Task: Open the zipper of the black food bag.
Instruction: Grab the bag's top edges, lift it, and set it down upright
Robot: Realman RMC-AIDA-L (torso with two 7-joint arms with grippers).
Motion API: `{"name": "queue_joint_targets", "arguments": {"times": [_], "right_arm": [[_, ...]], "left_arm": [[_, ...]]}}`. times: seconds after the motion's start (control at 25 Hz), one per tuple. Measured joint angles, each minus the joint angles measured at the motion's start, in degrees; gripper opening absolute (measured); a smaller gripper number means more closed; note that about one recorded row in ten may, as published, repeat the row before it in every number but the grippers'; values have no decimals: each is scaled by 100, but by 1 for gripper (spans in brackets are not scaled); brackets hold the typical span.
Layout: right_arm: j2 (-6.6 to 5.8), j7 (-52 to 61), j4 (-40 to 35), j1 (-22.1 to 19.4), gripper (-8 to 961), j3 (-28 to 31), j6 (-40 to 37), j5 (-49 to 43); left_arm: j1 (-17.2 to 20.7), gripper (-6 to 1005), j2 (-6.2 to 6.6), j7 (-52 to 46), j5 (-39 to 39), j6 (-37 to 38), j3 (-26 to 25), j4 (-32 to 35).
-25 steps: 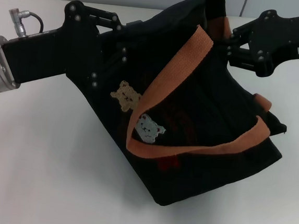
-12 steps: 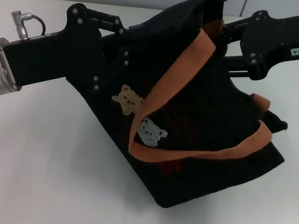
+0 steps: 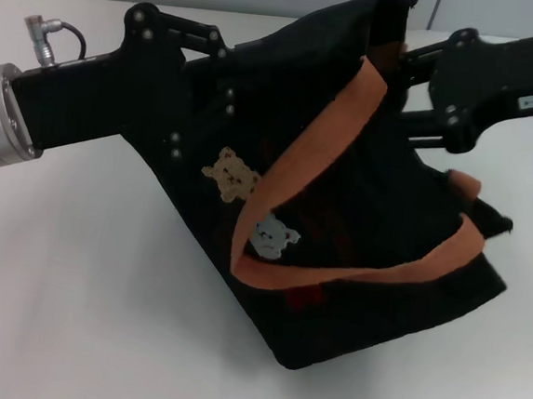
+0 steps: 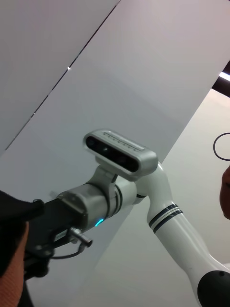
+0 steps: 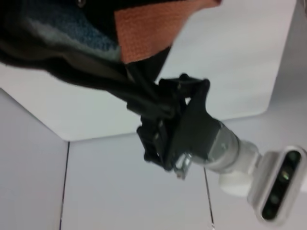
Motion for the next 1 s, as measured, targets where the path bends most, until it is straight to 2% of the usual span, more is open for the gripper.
{"name": "queue_joint_targets", "arguments": {"times": [0.2, 0.44, 0.84, 1.0], "right_arm": [[7, -11, 1, -67, 469, -394, 465, -83], [9, 0, -31, -48, 447, -685, 621, -184], [25, -144, -160, -163, 232, -890, 945, -167], [27, -264, -326, -286, 101, -890, 853, -96]], "left_arm": [[-22, 104, 1, 0, 0, 17, 54, 11], [-25, 102, 0, 49, -1, 47, 64, -6], [-25, 100, 7, 53, -37, 77, 48, -12], [-25, 99, 6, 53, -77, 81, 47, -26]]}}
